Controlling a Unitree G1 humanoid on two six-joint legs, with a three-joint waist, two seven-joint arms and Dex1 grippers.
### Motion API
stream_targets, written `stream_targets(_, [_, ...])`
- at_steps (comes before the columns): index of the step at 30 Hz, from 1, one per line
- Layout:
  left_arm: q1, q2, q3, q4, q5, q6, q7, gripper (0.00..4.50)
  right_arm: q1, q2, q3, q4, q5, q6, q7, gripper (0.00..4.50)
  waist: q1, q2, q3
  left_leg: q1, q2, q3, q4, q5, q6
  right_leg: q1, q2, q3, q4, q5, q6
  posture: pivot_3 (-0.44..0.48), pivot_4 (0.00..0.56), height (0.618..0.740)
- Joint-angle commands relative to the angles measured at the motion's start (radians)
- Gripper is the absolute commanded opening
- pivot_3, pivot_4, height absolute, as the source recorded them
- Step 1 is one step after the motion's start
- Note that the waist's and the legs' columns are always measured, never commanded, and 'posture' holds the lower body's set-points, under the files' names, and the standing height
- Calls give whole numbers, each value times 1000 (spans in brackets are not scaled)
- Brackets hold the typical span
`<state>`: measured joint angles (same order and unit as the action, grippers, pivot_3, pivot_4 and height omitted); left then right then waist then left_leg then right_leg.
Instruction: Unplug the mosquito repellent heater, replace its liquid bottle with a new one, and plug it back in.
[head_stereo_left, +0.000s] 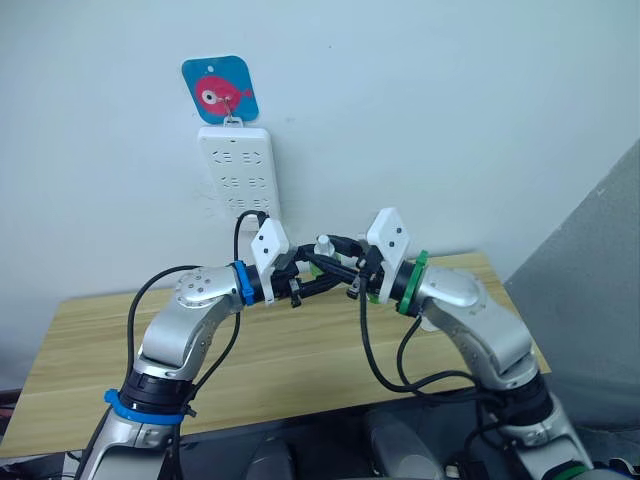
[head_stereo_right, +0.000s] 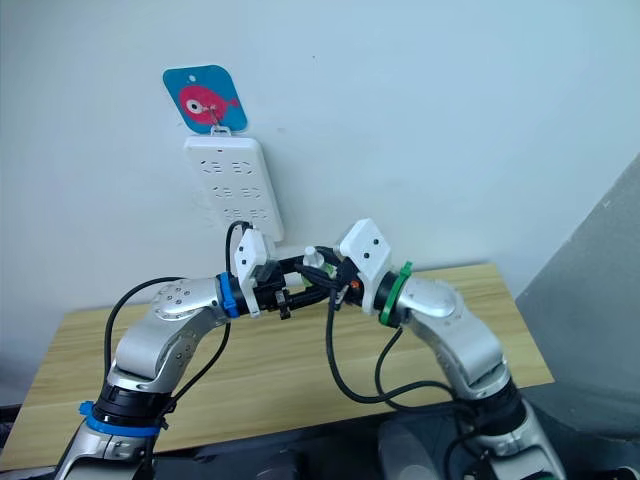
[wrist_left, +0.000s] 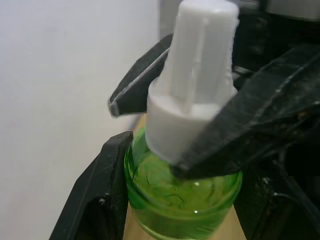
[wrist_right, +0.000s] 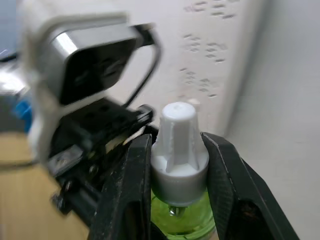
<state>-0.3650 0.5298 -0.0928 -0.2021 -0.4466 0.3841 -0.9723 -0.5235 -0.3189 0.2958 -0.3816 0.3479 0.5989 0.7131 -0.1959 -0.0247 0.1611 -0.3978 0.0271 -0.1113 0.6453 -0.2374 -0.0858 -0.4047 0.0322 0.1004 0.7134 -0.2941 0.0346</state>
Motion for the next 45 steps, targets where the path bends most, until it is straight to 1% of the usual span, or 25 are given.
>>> stream_targets(1, [-29,60,19,7,-25,-2,-91,2309,-117,-84,44,36,104,-27,313,1103,0,0,0,0,0,0,0,0,0,0,0,0,0,0,0,-166,97,740])
stream_targets(4, [-52,60,13,27,-22,-14,-105,2309,-168,-117,56,78,131,-4,397,1103,3,0,0,0,0,-1,0,0,0,0,0,-1,0,0,-1,-153,100,740])
stream_targets(6, [-56,48,12,30,-17,-23,-97,2309,-176,-106,41,99,123,-9,383,1826,3,0,0,-1,0,-1,0,0,0,0,0,-1,0,0,-1,-153,100,740])
stream_targets(8, [-54,40,14,28,-18,-25,-90,2309,-177,-96,29,108,116,-14,375,2371,2,0,0,-1,0,-1,0,0,0,0,0,0,-1,0,-1,-153,100,740])
stream_targets(11, [-35,22,16,18,-18,-28,-64,2309,-156,-95,-16,83,93,-9,302,3490,2,0,0,-1,0,-1,0,0,0,0,0,0,0,0,-1,-157,97,740])
stream_targets(15, [-11,9,25,6,-29,-19,-35,2309,-85,-120,-82,-38,128,60,222,3533,6,0,0,-1,0,-1,0,0,0,0,0,-1,0,0,-2,-167,98,740])
stream_targets(18, [-3,5,24,15,-29,-31,-36,2309,-19,-74,-83,-128,91,92,74,3533,4,0,0,-1,0,-1,0,0,0,0,0,0,0,0,-1,-178,98,740])
stream_targets(21, [-4,3,19,22,-26,-37,-42,2309,-4,-22,-58,-130,53,88,-20,3533,-1,1,0,0,0,-1,0,0,0,0,0,0,0,-1,0,-189,94,740])
stream_targets(26, [-12,2,10,32,-18,-49,-60,2309,-34,30,-27,-79,8,71,-84,3533,-1,2,-1,0,0,0,0,0,0,0,0,1,0,0,0,-191,91,740])
stream_targets(28, [-16,-1,11,35,-17,-50,-60,2309,-46,20,-10,-47,-24,48,-81,3533,-1,2,-1,-1,0,0,0,0,0,0,0,1,0,0,-1,-187,89,740])
stream_targets(33, [-20,-3,8,33,-9,-54,-65,2309,-60,-9,-37,-2,-20,32,-51,3533,1,2,-1,-1,0,0,0,0,0,0,0,0,0,0,-1,-177,88,740])
stream_targets(37, [-19,-9,14,30,-5,-52,-57,2309,-64,-112,-77,0,17,46,42,3533,2,2,-1,-1,0,0,0,0,0,0,0,0,-1,0,-1,-169,88,740])
stream_targets(45, [-19,-4,19,33,0,-57,-53,2309,-67,-255,-148,-22,102,85,164,3533,2,2,-1,-1,0,0,0,0,0,0,0,0,-1,0,0,-171,89,740])
